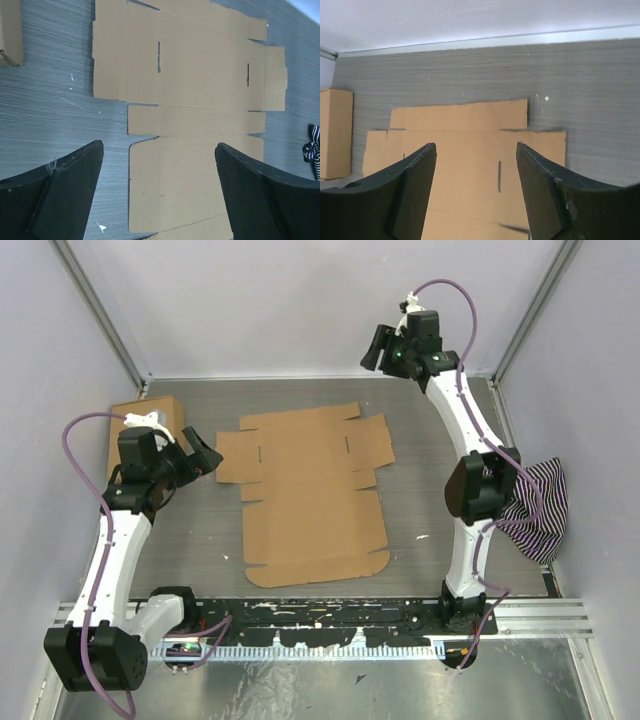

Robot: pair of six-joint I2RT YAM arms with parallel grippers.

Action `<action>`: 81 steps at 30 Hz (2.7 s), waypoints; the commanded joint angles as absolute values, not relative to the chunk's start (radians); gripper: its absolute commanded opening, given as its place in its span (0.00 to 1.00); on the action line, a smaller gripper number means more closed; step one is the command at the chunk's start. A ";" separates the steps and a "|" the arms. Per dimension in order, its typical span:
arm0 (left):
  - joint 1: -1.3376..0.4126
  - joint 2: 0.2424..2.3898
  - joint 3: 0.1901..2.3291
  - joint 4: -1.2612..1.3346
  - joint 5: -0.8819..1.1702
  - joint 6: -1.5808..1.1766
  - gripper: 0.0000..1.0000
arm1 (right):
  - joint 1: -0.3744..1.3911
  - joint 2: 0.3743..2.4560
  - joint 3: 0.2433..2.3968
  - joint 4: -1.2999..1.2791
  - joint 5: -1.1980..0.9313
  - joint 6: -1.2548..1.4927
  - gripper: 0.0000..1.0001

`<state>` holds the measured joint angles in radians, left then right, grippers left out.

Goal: Fold the paper box

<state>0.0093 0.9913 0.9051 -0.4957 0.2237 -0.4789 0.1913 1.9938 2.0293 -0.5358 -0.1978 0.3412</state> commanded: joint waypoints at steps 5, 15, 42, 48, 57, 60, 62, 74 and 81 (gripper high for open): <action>0.019 1.110 1.010 -0.442 0.266 -0.491 0.90 | 0.199 2.152 2.190 -0.487 -0.261 0.337 0.77; -0.027 1.626 1.497 -0.554 0.294 -0.512 0.42 | 0.201 2.283 2.237 -0.489 -0.294 0.317 0.64; -0.075 2.105 1.879 -0.647 0.239 -0.520 0.67 | 0.215 2.568 2.339 -0.473 -0.270 0.308 0.60; -0.075 2.154 1.914 -0.648 0.236 -0.539 0.66 | 0.227 2.571 2.325 -0.469 -0.288 0.315 0.43; -0.080 2.245 1.992 -0.684 0.231 -0.547 0.65 | 0.230 2.469 2.213 -0.472 -0.266 0.282 0.02; -0.081 2.254 1.996 -0.705 0.197 -0.546 0.65 | 0.231 2.410 2.150 -0.473 -0.243 0.263 0.01; -0.081 2.256 1.993 -0.711 0.177 -0.548 0.65 | 0.233 2.382 2.119 -0.471 -0.239 0.254 0.01; -0.083 2.363 2.048 -0.674 0.124 -0.505 0.65 | 0.254 2.367 2.101 -0.499 -0.253 0.225 0.01; -0.083 2.399 2.067 -0.694 0.093 -0.489 0.63 | 0.261 2.361 2.098 -0.516 -0.243 0.206 0.01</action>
<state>-0.0814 2.3867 2.0331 -0.7025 0.1181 -0.5098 0.2485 2.4332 2.0979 -0.4946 -0.2447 0.2398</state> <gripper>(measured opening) 0.635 0.037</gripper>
